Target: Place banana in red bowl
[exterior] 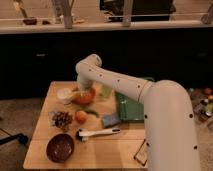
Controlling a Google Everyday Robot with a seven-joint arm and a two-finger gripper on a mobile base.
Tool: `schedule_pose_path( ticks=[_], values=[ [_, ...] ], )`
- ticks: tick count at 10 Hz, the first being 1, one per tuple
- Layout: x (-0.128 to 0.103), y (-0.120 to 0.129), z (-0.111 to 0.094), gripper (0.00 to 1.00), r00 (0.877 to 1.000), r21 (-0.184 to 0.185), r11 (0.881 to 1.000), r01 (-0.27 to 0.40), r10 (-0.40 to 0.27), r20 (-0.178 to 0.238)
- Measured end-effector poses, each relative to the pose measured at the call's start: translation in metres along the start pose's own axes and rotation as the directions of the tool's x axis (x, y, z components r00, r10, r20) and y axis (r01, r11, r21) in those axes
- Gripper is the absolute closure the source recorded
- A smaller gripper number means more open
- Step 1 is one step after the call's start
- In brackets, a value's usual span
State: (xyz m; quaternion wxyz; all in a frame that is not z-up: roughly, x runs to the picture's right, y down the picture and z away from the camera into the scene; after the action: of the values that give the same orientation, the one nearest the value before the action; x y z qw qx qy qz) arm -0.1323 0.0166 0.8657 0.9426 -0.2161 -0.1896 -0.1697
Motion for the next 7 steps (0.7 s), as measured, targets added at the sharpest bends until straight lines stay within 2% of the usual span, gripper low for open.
schedule_pose_path(
  ticks=[2, 7],
  values=[
    [0.01, -0.006, -0.002, 1.0, 0.999, -0.001, 0.999, 0.044, -0.044, 0.003],
    [0.046, -0.02, 0.01, 1.0, 0.991, -0.062, 0.99, 0.123, -0.12, 0.054]
  ],
)
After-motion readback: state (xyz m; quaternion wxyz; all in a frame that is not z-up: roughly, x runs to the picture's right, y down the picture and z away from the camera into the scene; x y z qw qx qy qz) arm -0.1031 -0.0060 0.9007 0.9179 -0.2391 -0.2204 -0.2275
